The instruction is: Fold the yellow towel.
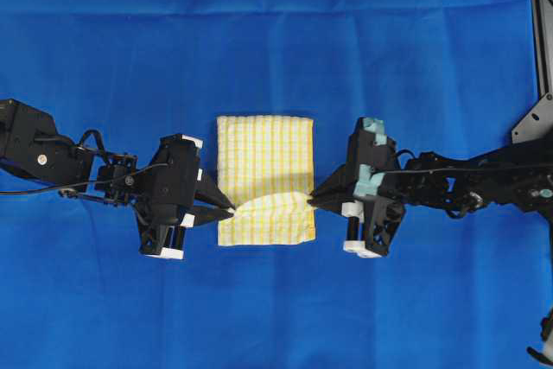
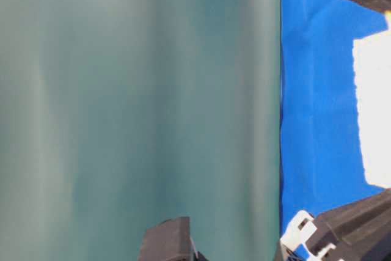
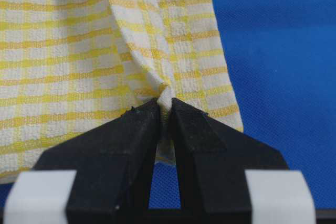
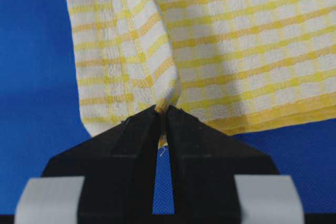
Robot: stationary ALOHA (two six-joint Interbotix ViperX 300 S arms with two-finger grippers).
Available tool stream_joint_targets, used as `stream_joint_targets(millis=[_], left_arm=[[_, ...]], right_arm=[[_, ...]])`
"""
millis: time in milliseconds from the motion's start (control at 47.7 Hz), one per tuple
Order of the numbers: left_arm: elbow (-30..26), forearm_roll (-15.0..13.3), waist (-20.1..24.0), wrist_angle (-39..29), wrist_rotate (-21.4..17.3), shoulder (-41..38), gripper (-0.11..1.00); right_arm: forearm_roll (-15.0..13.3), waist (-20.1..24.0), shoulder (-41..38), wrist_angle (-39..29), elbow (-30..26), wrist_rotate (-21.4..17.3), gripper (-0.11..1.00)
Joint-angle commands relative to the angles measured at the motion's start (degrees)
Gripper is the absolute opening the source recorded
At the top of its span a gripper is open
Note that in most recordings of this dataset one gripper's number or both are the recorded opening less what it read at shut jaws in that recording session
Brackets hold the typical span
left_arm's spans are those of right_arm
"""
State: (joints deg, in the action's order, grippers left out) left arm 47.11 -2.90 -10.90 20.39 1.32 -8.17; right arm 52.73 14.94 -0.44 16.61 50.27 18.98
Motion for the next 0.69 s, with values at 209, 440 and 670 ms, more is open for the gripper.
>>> stream_joint_targets(millis=[209,440,670], left_arm=[[-2.1,-0.1,-1.1,0.5,0.2,-0.6,0.06],[-2.7,-0.1,-1.0,0.5,0.2,-1.8,0.06],[-2.4,-0.1,-0.9,-2.0,0.0,0.4,0.26]], right_arm=[[0.1,1.0,-1.1,-1.4,-2.5,0.4,0.05],[0.1,1.0,-1.3,-1.9,-2.8,0.4,0.05],[0.1,1.1,-1.1,-2.0,-3.3,0.4,0.48]])
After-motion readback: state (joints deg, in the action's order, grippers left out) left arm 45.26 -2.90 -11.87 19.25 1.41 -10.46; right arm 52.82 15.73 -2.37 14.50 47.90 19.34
